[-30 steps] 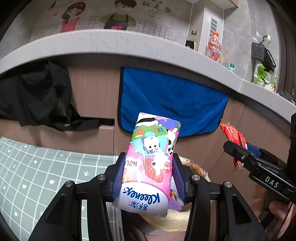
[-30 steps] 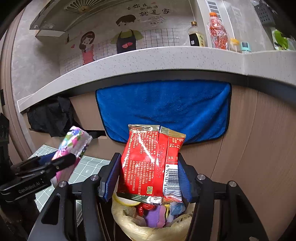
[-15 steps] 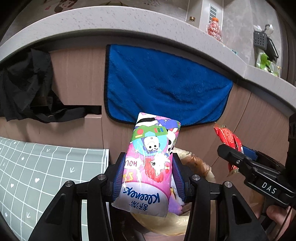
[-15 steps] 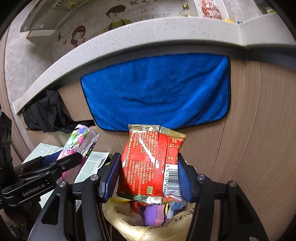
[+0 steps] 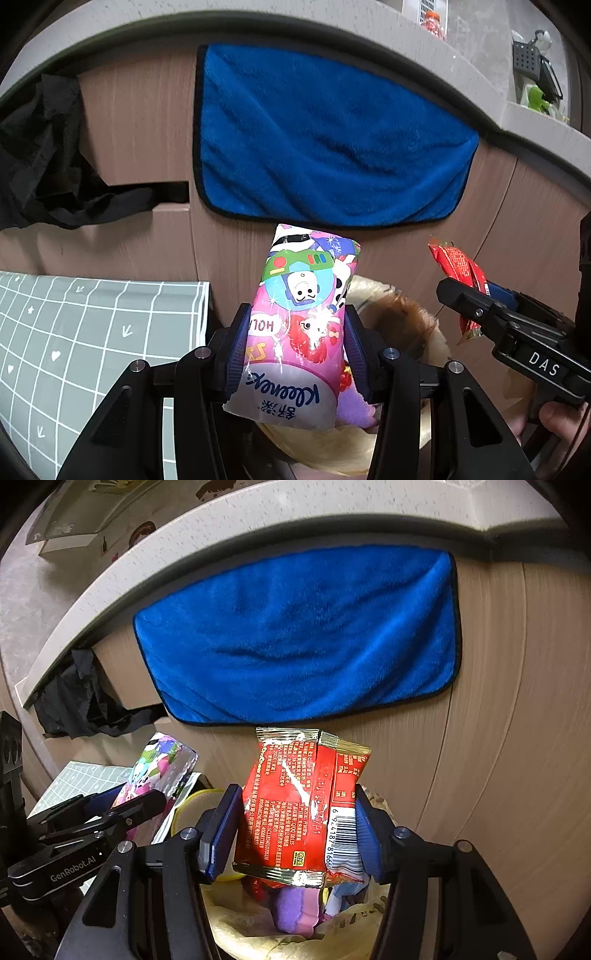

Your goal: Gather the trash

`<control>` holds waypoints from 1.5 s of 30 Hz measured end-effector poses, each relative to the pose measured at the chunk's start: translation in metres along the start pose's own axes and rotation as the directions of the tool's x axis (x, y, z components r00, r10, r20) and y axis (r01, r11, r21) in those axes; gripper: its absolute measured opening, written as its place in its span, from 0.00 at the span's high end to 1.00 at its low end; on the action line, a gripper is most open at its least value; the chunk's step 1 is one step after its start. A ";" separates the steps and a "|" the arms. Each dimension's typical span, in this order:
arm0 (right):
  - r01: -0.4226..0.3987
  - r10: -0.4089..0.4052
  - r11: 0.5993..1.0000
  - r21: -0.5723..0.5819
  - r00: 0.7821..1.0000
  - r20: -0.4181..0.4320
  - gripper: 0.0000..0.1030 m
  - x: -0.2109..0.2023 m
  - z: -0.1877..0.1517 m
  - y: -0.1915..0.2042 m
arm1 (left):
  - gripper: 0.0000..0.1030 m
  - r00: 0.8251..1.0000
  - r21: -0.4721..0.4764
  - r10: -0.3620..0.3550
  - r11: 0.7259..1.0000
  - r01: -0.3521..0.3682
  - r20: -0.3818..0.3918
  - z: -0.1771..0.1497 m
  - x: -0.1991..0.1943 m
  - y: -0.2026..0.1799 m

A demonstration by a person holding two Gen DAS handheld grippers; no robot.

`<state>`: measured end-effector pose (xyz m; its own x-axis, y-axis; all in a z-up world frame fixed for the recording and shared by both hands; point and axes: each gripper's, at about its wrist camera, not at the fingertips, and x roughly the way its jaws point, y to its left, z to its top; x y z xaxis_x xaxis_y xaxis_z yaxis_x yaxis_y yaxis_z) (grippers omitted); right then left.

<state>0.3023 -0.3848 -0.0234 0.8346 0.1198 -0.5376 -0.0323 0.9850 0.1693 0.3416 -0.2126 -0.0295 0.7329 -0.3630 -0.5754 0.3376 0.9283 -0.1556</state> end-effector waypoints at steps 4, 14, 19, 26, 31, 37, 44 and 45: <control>0.002 -0.002 1.000 0.003 1.000 -0.019 0.47 0.009 -0.003 -0.001 | 0.52 1.000 -0.008 -0.012 1.000 0.012 -0.019 -0.002 0.010 0.002; 0.008 -0.004 0.998 0.059 0.998 -0.058 0.41 0.025 -0.013 -0.011 | 0.31 0.993 -0.038 -0.108 0.994 0.106 -0.050 -0.004 0.022 0.005; -0.017 0.023 0.992 0.125 0.998 -0.052 0.29 0.022 -0.016 -0.020 | 0.31 0.996 -0.062 -0.089 0.994 0.087 -0.031 0.002 0.010 0.015; -0.009 0.019 0.985 0.172 0.998 -0.059 0.26 0.011 -0.018 -0.021 | 0.31 1.000 -0.121 -0.016 0.993 0.014 -0.015 0.001 -0.016 0.046; 0.014 -0.007 0.991 0.131 0.999 -0.053 0.26 -0.006 -0.022 -0.009 | 0.31 1.000 -0.130 0.018 0.991 -0.018 -0.004 -0.007 -0.042 0.056; 0.017 -0.013 0.993 0.114 0.999 -0.034 0.25 -0.039 -0.030 0.010 | 0.31 0.998 -0.073 0.056 0.996 -0.055 0.015 -0.035 -0.094 0.054; -0.003 0.002 0.999 0.052 1.000 0.013 0.25 -0.106 -0.062 0.061 | 0.31 0.991 -0.013 0.114 0.993 -0.113 0.069 -0.082 -0.184 0.043; -0.016 0.015 0.999 0.040 1.000 0.026 0.25 -0.119 -0.067 0.069 | 0.31 0.990 -0.004 0.120 0.993 -0.120 0.076 -0.090 -0.200 0.042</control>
<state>0.1638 -0.3229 -0.0036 0.8483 0.1312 -0.5130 -0.0238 0.9773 0.2106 0.1559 -0.0942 0.0063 0.8108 -0.2544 -0.5272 0.2453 0.9654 -0.0886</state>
